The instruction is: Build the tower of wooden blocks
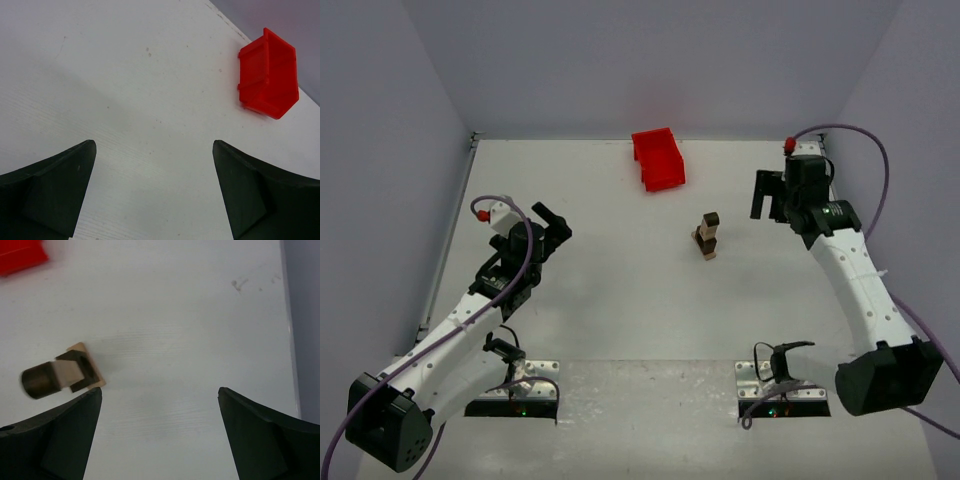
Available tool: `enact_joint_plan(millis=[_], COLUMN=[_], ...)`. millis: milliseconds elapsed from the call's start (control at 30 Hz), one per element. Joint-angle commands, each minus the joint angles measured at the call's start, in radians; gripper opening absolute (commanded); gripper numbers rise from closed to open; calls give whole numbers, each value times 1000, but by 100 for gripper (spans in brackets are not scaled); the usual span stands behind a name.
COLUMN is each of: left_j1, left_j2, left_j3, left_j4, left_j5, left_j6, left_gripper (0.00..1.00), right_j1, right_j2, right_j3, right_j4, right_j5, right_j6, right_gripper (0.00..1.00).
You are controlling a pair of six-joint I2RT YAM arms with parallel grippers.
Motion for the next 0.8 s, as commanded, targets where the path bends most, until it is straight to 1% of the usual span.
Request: enact_joint_plan(millis=[0, 100, 167, 233, 333, 567, 667, 767], left_j1=[4, 4, 4, 4, 4, 4, 4, 4], left_j2=[0, 11, 13, 13, 10, -1, -4, -5], left_j3=[16, 23, 23, 21, 20, 18, 17, 17], left_j4=[22, 18, 20, 18, 19, 15, 16, 15], left_j5=[-9, -10, -12, -16, -23, -24, -25, -25], left_j6=[14, 17, 15, 14, 14, 14, 14, 15], left_gripper=[100, 100, 100, 100, 100, 100, 100, 100], right_j1=[-201, -255, -261, -263, -263, -263, -263, -263], right_j2=[-33, -67, -86, -131, -183, -273, -303, -319], right_j3=[-124, -219, -270, -355, -421, -479, -491, -495], right_j4=[52, 103, 128, 174, 236, 294, 299, 301], right_j5=[-4, 35, 56, 77, 102, 152, 191, 198], right_j6=[102, 159, 177, 191, 201, 214, 228, 244], right_gripper=[99, 99, 99, 99, 99, 99, 99, 99])
